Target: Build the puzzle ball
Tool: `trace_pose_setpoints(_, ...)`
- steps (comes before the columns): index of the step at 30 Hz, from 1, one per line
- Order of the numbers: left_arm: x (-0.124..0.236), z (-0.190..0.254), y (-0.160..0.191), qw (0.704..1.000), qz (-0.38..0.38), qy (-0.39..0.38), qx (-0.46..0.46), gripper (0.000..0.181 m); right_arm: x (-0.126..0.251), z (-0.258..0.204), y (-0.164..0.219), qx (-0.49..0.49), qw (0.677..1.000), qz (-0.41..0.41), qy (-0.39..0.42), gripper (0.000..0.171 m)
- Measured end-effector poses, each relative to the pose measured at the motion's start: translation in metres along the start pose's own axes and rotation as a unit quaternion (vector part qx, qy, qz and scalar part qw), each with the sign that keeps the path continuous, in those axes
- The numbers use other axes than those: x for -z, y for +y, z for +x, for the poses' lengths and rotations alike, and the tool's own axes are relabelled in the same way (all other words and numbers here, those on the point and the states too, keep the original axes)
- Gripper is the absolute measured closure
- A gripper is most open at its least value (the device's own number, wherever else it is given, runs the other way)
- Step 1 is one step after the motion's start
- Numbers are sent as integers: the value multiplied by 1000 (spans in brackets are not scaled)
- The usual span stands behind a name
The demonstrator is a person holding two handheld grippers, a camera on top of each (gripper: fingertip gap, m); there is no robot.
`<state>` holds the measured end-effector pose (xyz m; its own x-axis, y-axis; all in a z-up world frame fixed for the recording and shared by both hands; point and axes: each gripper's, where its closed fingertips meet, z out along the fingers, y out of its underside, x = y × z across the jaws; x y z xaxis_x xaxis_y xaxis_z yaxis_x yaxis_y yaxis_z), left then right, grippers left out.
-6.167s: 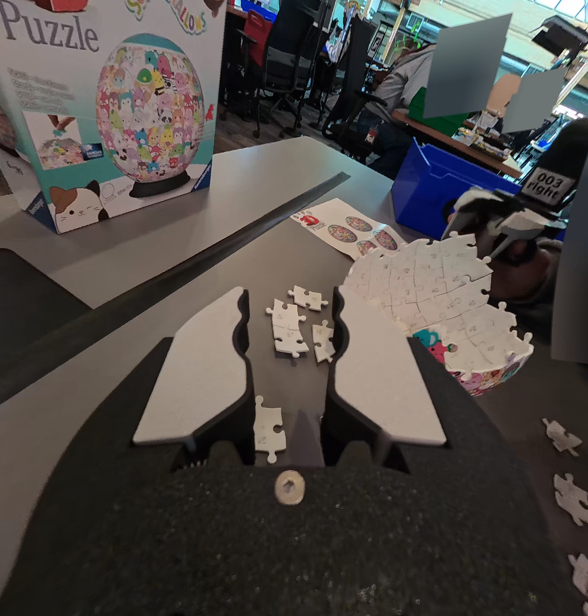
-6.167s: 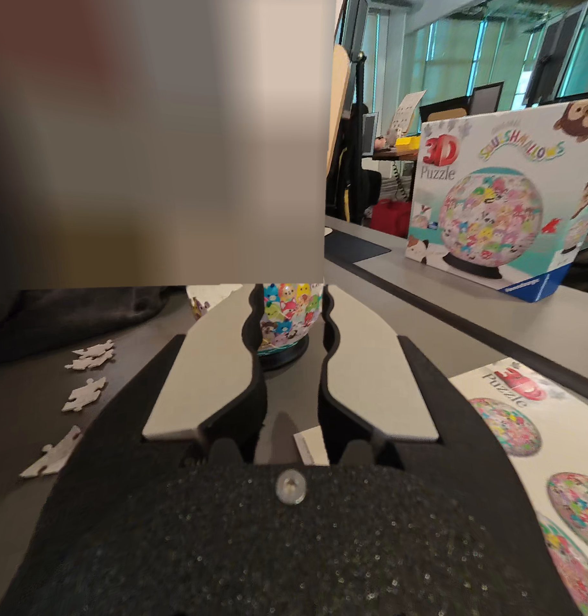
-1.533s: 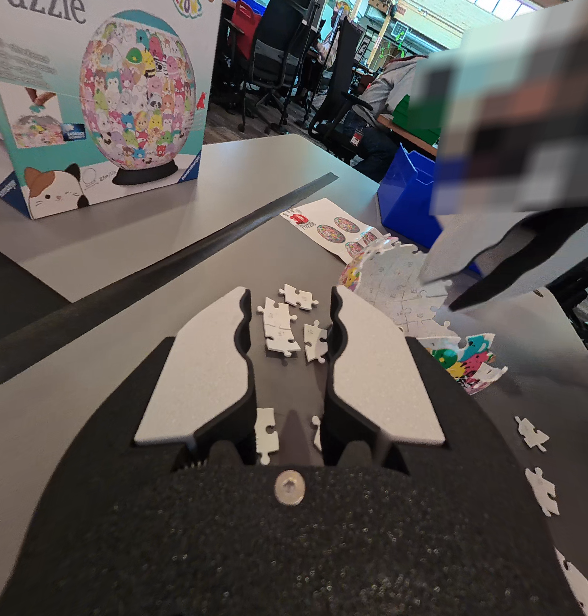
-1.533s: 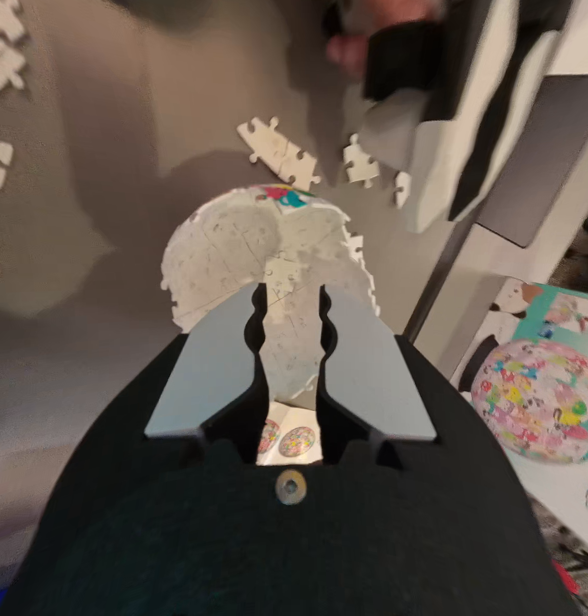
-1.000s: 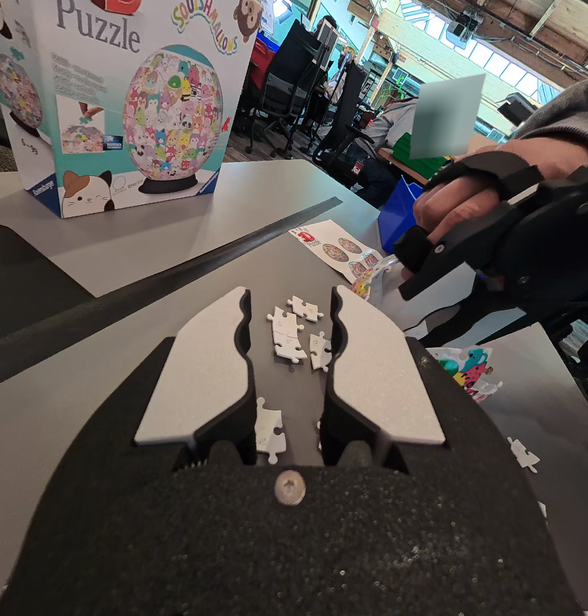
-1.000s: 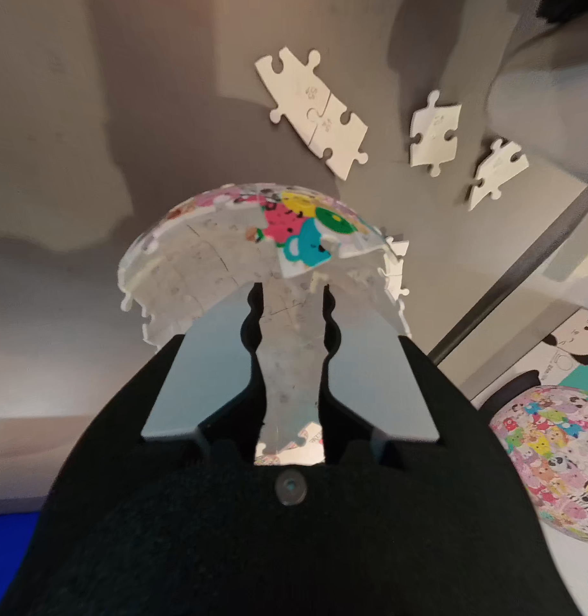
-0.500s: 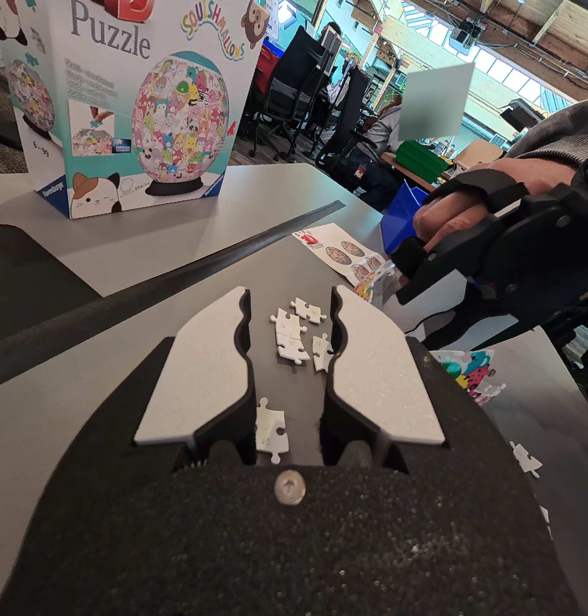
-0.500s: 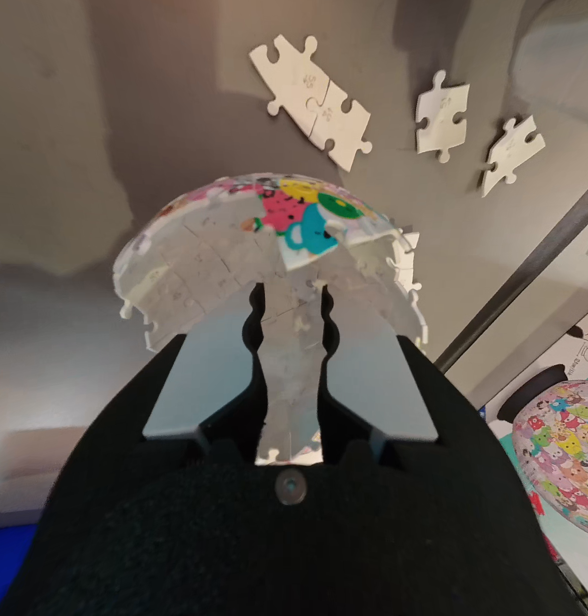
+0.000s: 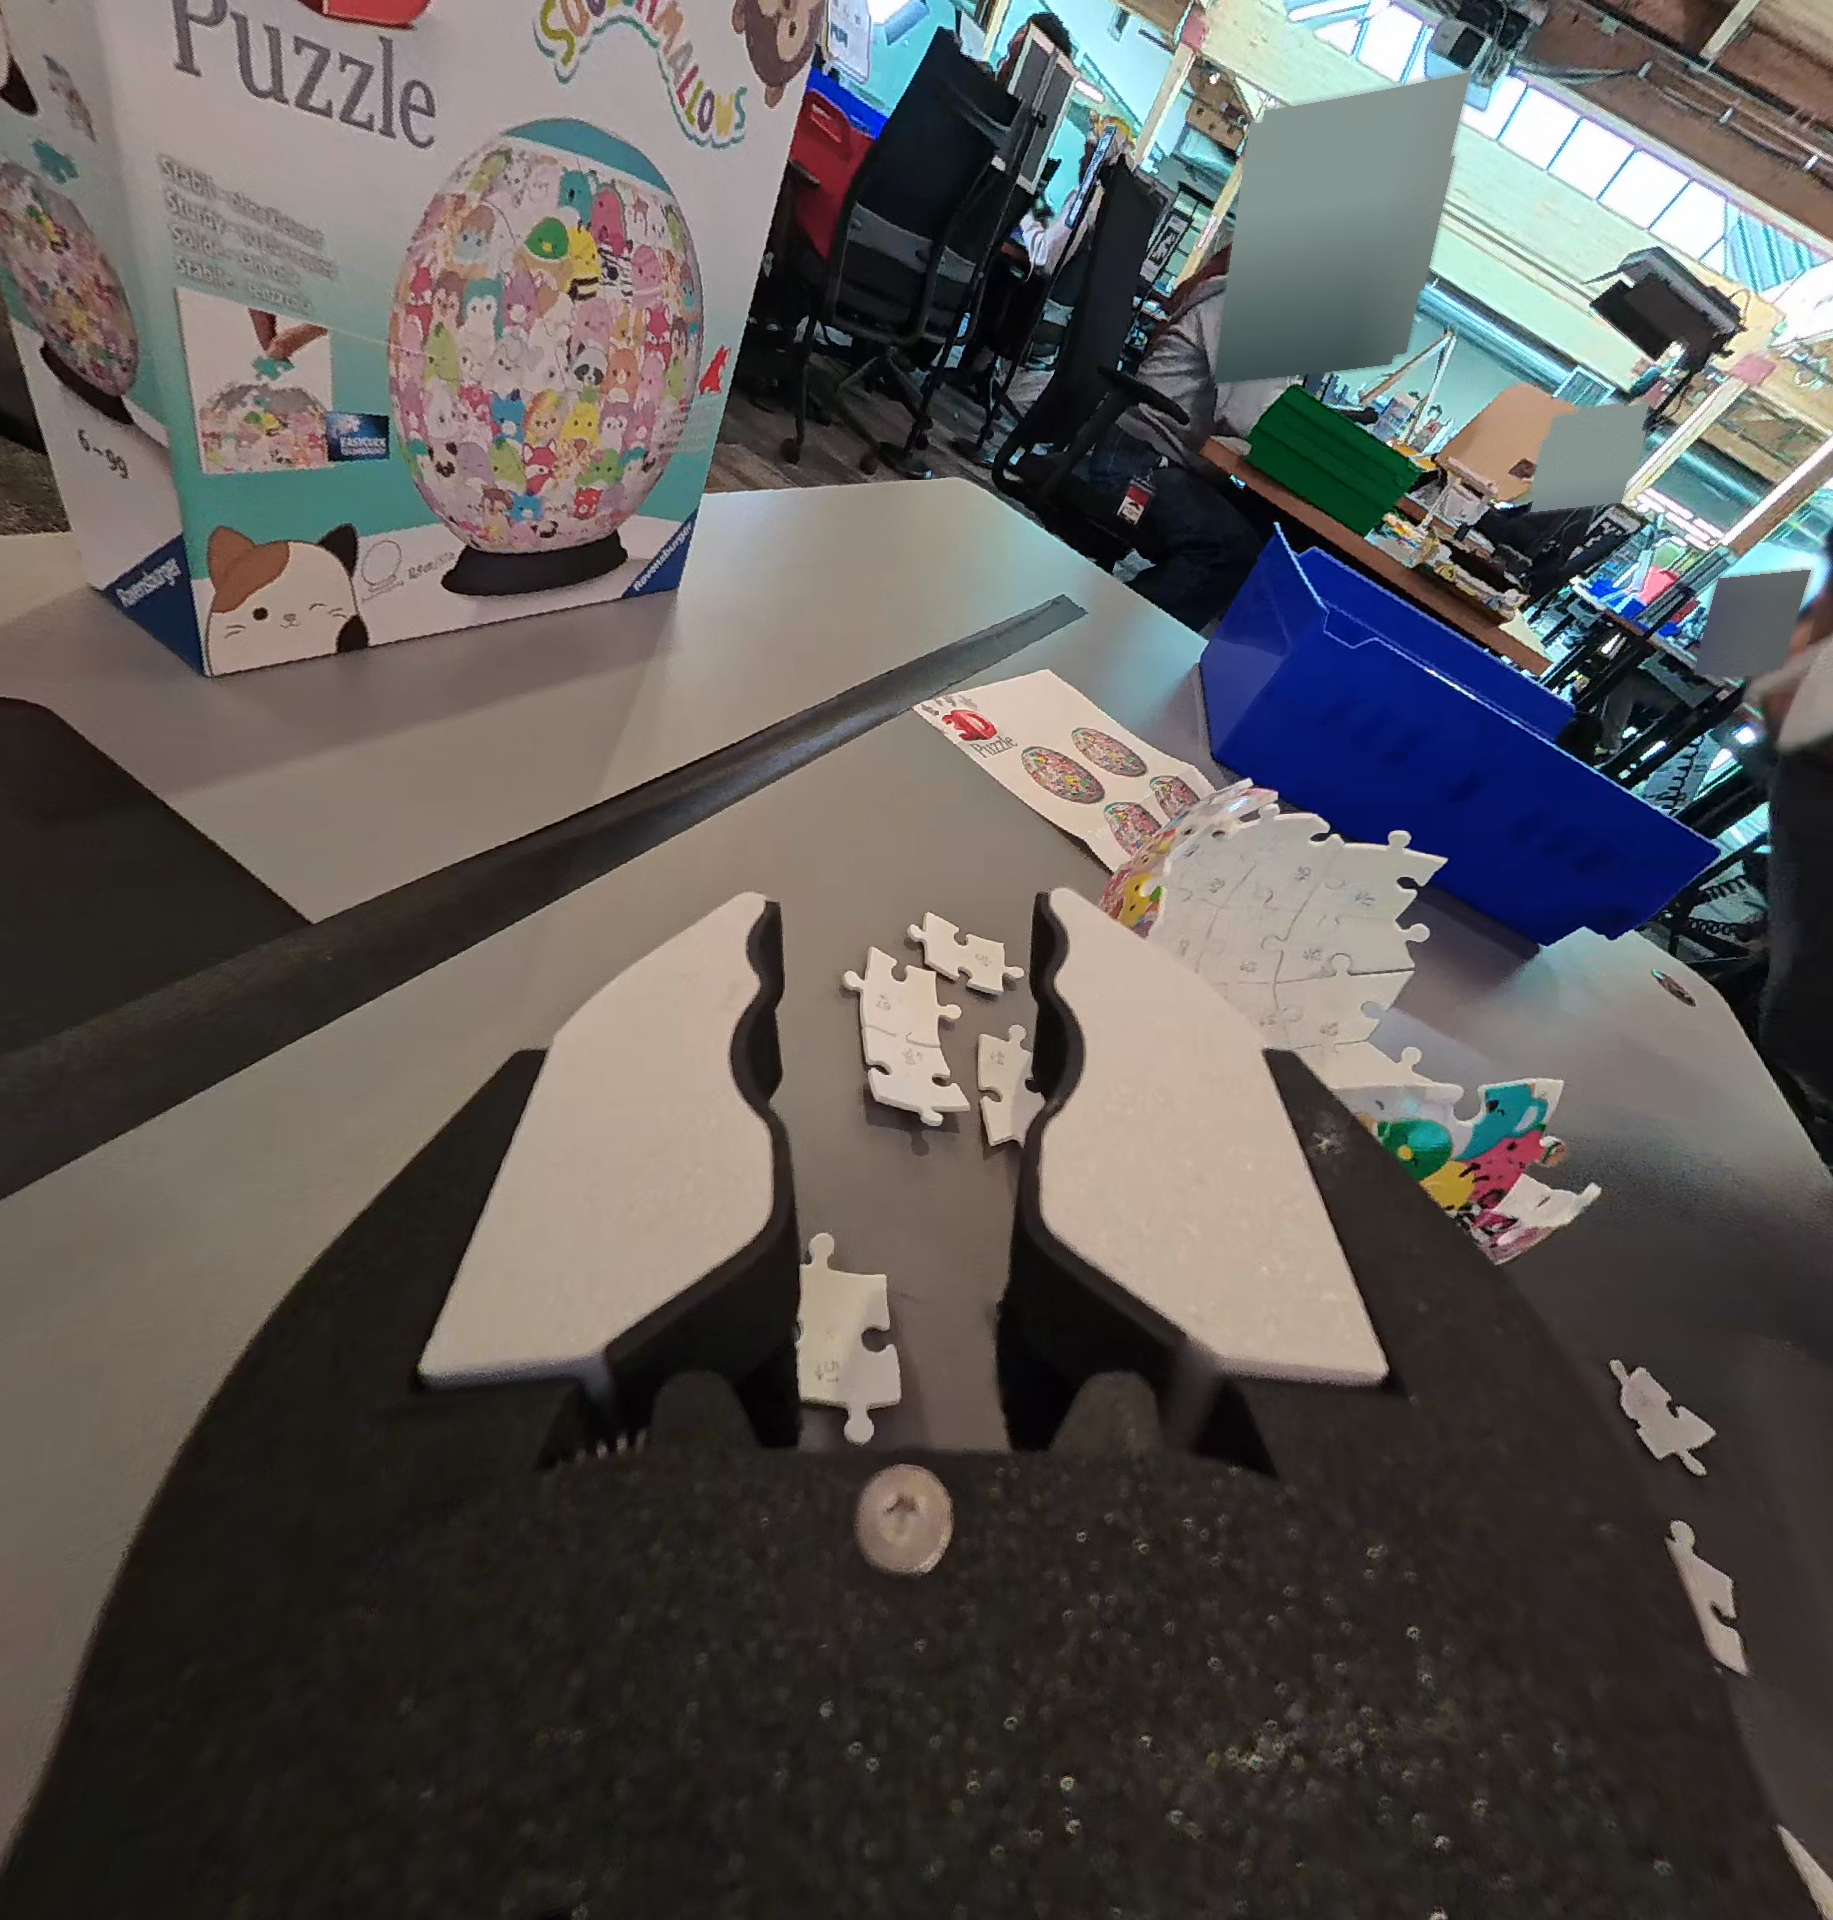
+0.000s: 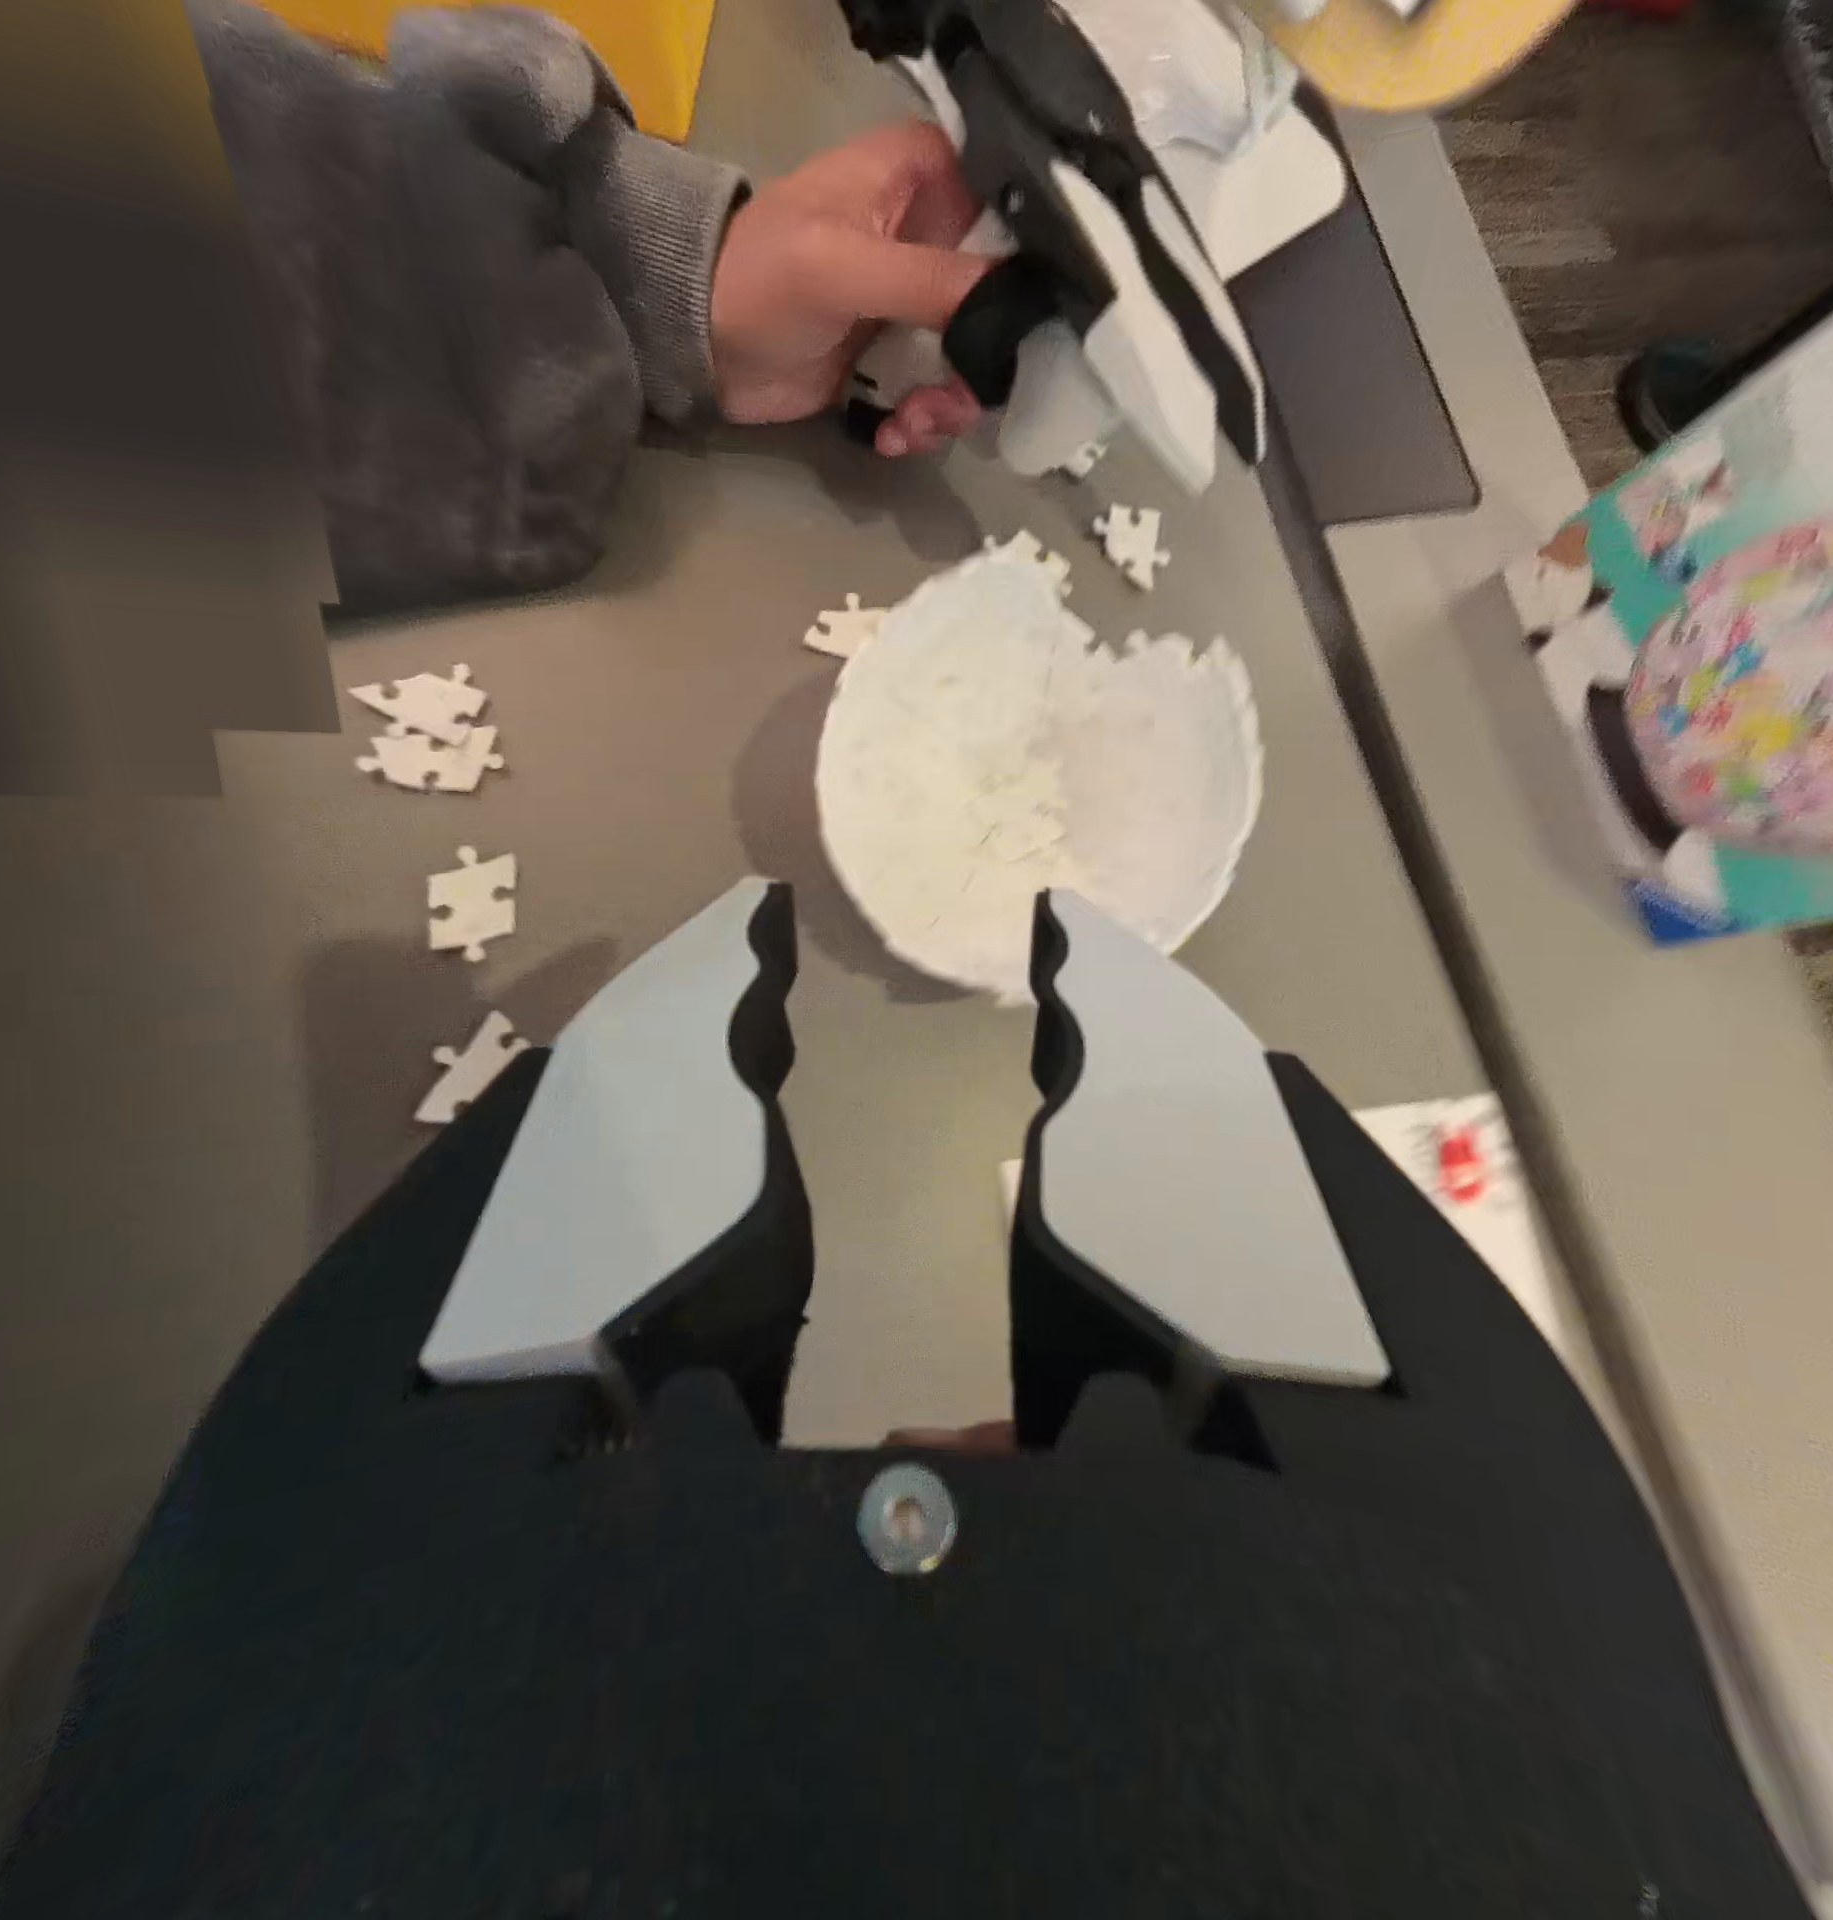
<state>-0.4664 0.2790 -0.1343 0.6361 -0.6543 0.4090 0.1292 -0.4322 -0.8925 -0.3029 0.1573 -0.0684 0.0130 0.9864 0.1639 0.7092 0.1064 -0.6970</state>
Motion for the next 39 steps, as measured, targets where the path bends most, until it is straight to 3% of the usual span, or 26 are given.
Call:
trace_pose_setpoints(3, -1, 0, 1, 1000, -3, -3, -3, 136, -7, -20, 43, -44, 995, 74, 57, 129)
trace_pose_setpoints(7, 0, -1, 1, 1000, -4, -11, -6, 136, -12, -29, 70, -135, 980, 116, 88, 125)
trace_pose_setpoints(14, 1, -2, 1, 1000, -3, -14, -3, 137, -32, -28, 45, -113, 985, 101, 77, 125)
trace_pose_setpoints(17, 1, -1, 1, 1000, -2, -13, -2, 137, -50, -29, 43, -61, 993, 38, 93, 143)
trace_pose_setpoints(22, -1, 1, 2, 1000, -8, -7, -4, 137, -74, -30, 36, -2, 983, 49, 177, 171)
trace_pose_setpoints(26, -1, 2, 2, 1000, -8, -8, -7, 137, -71, -19, 30, 10, 965, 73, 253, 171)
trace_pose_setpoints(31, -1, 3, 3, 1000, -9, -5, -6, 137, -83, -11, 38, -30, 967, 62, 244, 171)
trace_pose_setpoints(39, -2, 3, 3, 1000, -12, -4, -8, 137, -96, -15, 47, -17, 970, 40, 238, 171)
